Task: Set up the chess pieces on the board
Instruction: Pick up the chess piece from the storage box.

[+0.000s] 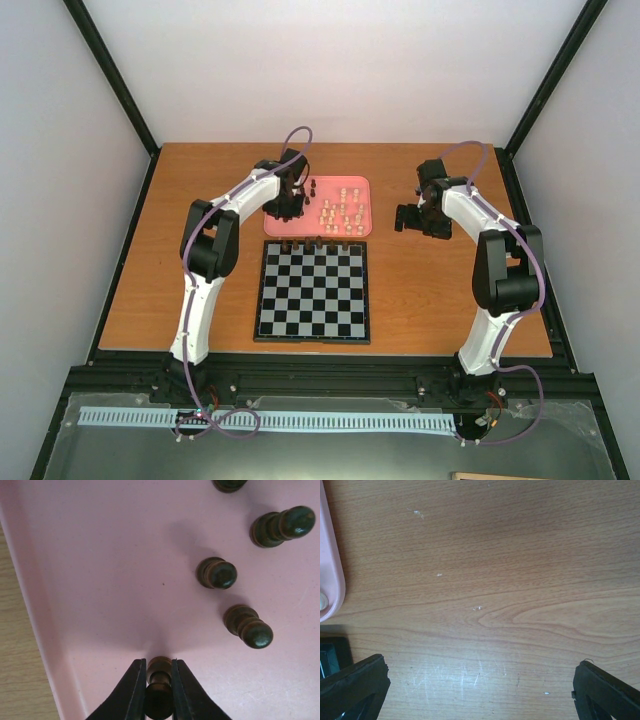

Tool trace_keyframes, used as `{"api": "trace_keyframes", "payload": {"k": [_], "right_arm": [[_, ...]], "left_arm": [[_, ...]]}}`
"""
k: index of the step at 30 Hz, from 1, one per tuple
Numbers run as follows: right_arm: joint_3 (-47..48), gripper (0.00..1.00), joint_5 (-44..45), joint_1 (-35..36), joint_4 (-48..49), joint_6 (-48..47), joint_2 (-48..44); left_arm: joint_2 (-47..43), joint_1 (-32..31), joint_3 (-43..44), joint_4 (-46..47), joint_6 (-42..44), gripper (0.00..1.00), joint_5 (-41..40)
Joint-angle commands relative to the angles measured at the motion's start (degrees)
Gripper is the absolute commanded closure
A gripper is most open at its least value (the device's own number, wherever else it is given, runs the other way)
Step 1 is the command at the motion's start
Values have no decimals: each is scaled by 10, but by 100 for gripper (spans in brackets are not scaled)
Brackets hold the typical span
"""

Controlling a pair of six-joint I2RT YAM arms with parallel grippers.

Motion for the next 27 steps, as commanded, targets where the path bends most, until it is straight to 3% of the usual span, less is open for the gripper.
{"api": "trace_keyframes", "payload": {"k": [1, 8, 21, 27], "right_arm": [[4, 0, 6, 3, 0, 0, -2], [8, 0, 3, 2, -2, -3, -3], [8, 0, -8, 3, 6, -5, -6], [-9, 0, -13, 7, 17, 5, -13]], "left_arm": [[-20, 2, 6, -3, 2, 98, -15], [-102, 2, -4, -28, -18, 99, -33], [-294, 2, -223, -30, -78, 99, -29], [-336, 2, -307, 52, -114, 99, 29]]}}
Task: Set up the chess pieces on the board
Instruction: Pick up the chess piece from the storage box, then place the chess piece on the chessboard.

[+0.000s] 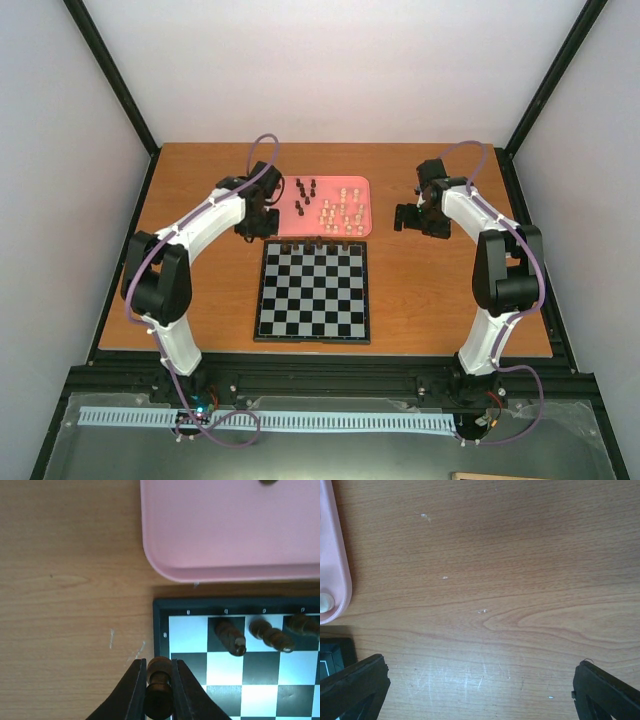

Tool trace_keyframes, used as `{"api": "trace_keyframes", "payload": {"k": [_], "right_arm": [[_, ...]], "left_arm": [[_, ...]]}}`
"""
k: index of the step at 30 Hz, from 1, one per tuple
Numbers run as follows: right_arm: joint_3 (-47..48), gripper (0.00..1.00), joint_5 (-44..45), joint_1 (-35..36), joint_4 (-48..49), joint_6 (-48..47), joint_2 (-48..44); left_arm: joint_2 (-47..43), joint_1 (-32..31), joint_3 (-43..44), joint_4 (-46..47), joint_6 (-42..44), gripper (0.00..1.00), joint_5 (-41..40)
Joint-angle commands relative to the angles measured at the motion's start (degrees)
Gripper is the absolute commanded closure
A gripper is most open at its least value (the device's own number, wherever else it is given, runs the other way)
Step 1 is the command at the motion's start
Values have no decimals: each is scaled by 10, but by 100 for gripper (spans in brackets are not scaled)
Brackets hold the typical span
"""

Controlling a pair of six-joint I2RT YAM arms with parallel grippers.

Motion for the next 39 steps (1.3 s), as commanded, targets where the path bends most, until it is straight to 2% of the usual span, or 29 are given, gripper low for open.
{"api": "trace_keyframes", "payload": {"k": [1, 7, 11, 39], "right_arm": [[-9, 0, -7, 8, 11, 8, -14], [-12, 0, 0, 11, 8, 8, -17], [-13, 0, 3, 11, 7, 7, -17], [-13, 0, 4, 11, 4, 6, -17]], "left_arm": [[-38, 2, -44, 73, -47, 99, 49], [-36, 2, -80, 129, -79, 99, 95], [-21, 2, -80, 131, -76, 99, 99], [26, 2, -96, 137, -59, 99, 61]]}}
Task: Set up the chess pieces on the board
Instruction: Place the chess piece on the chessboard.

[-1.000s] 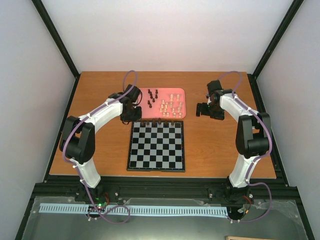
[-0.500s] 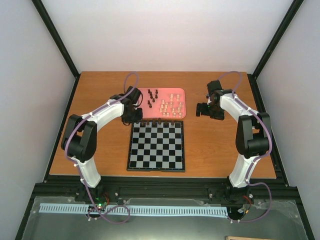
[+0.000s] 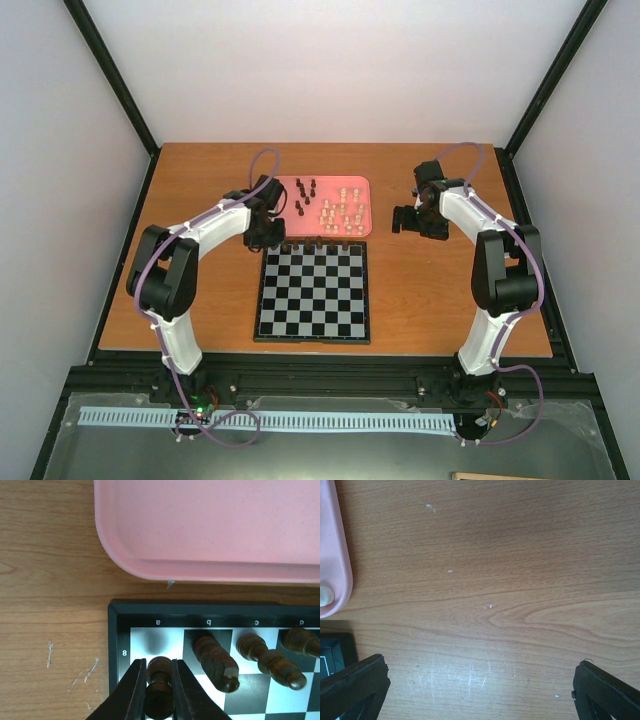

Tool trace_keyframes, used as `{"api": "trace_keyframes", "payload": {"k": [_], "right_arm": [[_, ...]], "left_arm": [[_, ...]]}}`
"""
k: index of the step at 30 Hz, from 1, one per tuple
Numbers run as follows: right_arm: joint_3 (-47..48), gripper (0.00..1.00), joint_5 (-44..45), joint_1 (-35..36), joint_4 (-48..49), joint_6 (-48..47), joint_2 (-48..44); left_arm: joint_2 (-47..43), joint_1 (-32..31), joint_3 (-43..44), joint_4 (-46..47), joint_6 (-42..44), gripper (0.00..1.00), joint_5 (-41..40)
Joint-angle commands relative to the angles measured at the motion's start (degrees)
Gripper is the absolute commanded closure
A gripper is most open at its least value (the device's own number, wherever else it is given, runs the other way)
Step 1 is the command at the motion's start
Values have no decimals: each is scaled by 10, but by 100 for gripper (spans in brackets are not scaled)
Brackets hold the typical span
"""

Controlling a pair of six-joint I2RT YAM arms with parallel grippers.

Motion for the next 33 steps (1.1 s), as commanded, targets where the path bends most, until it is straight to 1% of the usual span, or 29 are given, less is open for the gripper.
{"api": "trace_keyframes", "payload": {"k": [1, 10, 13, 18, 26, 32, 33], "right_arm": [[-4, 0, 4, 3, 0, 6, -17], [1, 0, 3, 3, -4, 4, -12], [1, 0, 3, 3, -4, 5, -11], [-1, 0, 4, 3, -4, 5, -11], [-4, 0, -2, 3, 1, 6, -10], [-6, 0, -3, 3, 4, 6, -10], [-8, 0, -4, 3, 5, 7, -11]], "left_arm": [[12, 2, 1, 22, 2, 99, -17], [30, 2, 4, 31, -2, 98, -21], [33, 2, 3, 31, 1, 94, -22], [29, 2, 1, 27, 3, 91, -17], [12, 2, 0, 10, 17, 80, -12], [0, 2, 2, -3, 29, 63, -7], [-2, 2, 2, -5, 31, 61, -9]]}}
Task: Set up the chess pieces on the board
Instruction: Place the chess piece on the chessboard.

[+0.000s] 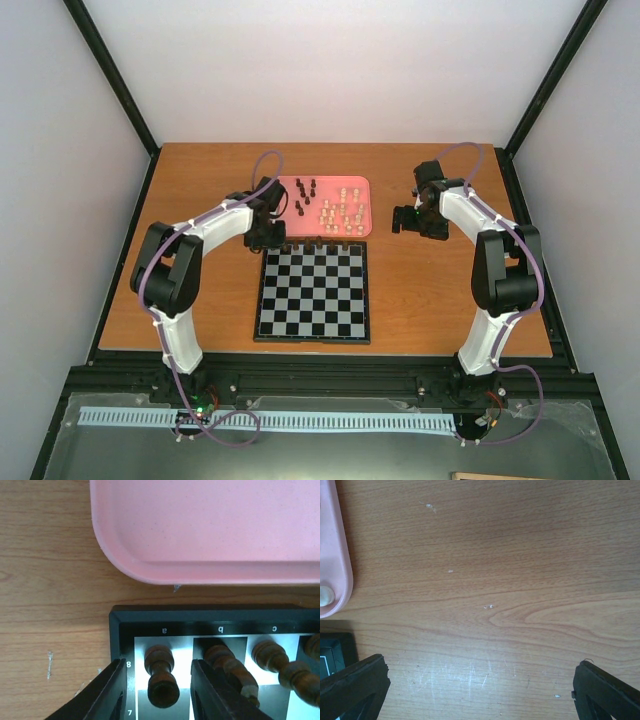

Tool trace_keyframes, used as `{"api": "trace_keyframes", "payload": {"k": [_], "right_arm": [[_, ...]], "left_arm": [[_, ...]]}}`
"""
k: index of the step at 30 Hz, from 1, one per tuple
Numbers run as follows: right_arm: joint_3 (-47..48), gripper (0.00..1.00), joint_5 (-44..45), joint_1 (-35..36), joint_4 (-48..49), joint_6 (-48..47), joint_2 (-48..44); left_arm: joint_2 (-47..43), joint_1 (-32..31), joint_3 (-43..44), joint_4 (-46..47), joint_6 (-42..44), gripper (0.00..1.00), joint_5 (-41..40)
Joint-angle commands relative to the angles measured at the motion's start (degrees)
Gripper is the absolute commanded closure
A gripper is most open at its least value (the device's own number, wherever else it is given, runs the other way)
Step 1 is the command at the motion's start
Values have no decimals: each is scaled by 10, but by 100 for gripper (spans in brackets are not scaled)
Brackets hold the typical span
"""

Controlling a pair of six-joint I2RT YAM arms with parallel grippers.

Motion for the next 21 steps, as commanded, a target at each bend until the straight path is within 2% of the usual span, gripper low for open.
{"api": "trace_keyframes", "payload": {"k": [1, 12, 18, 21], "right_arm": [[-8, 0, -3, 3, 5, 7, -11], [-10, 0, -2, 3, 7, 7, -11], [3, 0, -1, 3, 4, 7, -8], [14, 0, 1, 3, 0, 7, -4]], "left_arm": [[-26, 2, 4, -18, 14, 60, 0], [-50, 3, 65, -72, 33, 48, -39], [-10, 21, 172, -94, 58, 44, -47], [52, 40, 251, -105, 64, 45, -40]]}}
